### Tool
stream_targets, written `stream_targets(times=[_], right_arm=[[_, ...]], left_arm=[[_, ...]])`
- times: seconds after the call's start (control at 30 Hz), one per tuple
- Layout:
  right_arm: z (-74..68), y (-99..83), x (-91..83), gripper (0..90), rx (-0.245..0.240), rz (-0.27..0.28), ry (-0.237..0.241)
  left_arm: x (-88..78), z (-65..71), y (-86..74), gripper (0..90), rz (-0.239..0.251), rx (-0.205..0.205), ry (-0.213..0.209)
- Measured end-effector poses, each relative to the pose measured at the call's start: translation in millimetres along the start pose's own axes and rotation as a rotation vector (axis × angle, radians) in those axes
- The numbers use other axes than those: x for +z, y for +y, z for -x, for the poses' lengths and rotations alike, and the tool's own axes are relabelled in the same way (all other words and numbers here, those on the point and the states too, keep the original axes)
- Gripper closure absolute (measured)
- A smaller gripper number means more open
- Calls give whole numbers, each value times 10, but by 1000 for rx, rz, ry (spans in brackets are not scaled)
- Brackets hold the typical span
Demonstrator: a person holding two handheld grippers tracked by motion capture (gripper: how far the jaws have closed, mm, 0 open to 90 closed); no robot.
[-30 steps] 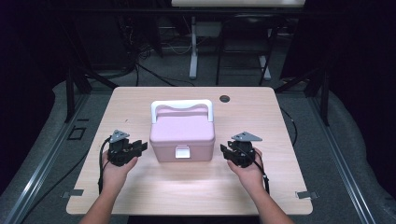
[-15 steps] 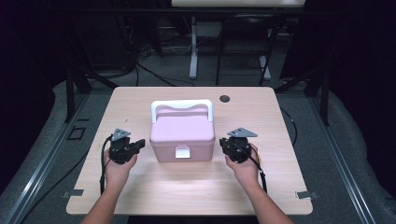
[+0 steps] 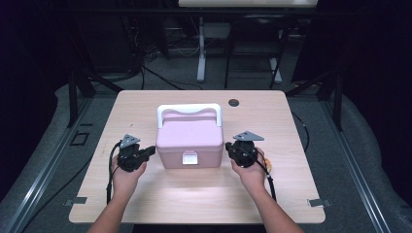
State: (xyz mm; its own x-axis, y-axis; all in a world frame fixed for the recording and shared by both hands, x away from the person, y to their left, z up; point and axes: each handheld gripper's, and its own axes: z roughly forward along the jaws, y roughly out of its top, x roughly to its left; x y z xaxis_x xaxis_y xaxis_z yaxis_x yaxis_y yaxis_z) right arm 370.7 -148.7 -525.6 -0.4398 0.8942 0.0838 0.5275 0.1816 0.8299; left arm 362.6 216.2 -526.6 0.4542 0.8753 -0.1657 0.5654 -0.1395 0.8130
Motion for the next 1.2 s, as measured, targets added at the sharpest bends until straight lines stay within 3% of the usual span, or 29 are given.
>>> stream_targets(times=[0.1,0.17,0.43,0.9,1.2], right_arm=[[-43,-3,23,879,-16,-3,31],[-94,0,27,896,-49,-6,7],[-112,4,12,899,-34,-19,3],[-123,-55,-118,900,-49,-41,8],[-111,-138,-237,900,-56,-38,7]], left_arm=[[6,36,6,895,-5,19,-42],[12,72,6,896,-2,51,-15],[-10,110,11,899,-19,49,-9],[-80,208,-20,900,-51,37,-34],[-138,307,-57,900,-72,61,-56]])
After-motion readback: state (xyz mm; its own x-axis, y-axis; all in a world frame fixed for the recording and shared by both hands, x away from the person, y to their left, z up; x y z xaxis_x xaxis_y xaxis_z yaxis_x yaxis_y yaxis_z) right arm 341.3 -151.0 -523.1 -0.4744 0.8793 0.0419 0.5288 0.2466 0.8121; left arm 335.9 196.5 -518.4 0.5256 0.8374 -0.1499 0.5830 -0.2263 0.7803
